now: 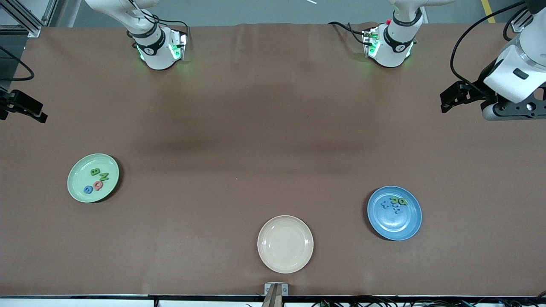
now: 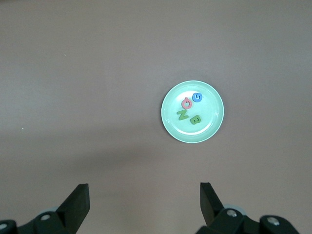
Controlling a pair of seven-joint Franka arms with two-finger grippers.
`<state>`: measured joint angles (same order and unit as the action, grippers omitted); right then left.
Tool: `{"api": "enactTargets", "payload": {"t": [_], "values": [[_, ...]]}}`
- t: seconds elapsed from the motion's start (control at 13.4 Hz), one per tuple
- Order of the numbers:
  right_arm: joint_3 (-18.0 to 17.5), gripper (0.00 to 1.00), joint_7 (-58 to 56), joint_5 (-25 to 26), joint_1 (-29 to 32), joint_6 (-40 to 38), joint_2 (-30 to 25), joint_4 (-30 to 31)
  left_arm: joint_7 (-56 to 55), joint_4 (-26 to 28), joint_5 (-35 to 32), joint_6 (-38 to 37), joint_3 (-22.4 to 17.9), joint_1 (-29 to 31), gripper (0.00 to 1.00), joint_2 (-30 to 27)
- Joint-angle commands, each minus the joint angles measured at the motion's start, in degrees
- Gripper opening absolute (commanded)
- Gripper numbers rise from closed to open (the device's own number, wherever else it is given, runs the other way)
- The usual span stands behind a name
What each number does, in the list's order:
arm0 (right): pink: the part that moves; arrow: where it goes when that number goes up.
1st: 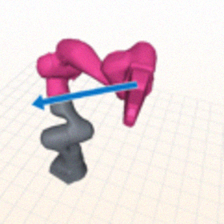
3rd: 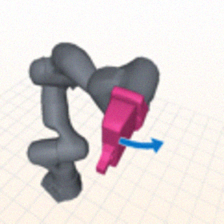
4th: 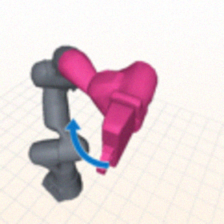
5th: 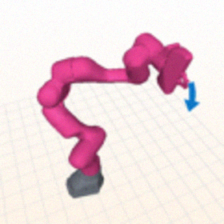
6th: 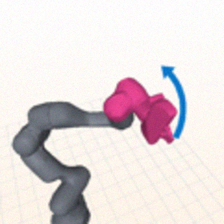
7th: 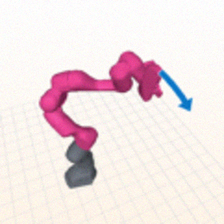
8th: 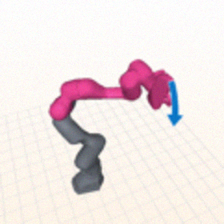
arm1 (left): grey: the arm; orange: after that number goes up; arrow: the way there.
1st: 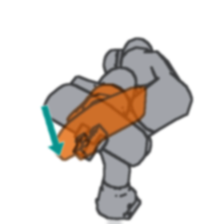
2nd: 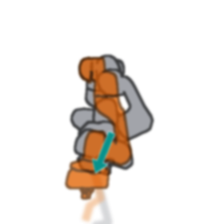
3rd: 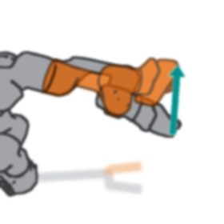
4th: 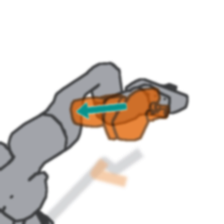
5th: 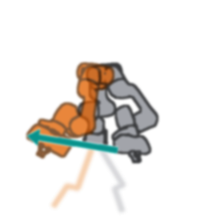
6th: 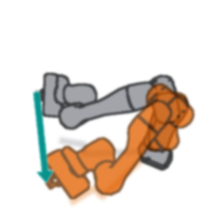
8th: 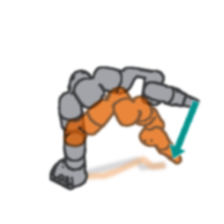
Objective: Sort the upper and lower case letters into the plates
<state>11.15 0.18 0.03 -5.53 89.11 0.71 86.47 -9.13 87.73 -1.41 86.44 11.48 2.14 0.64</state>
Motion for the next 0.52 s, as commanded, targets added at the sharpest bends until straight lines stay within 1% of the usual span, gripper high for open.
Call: {"api": "enactTargets", "payload": {"t": [0.0,0.3,0.45], "values": [[-3.8,1.0,0.1,-2.0,4.9,-0.5,0.6,-1.2,0.6,-0.2,0.4,0.0,-0.1,0.1,1.0,-0.8],[-8.2,1.0,0.0,-1.9,9.2,-0.4,0.6,-1.3,1.7,-0.3,0.5,-0.8,-0.5,0.1,1.0,-1.3],[-9.2,1.0,0.0,-2.0,10.3,-0.4,0.6,-1.6,1.8,-0.2,0.6,-1.2,-0.6,0.4,1.0,-1.7]]}}
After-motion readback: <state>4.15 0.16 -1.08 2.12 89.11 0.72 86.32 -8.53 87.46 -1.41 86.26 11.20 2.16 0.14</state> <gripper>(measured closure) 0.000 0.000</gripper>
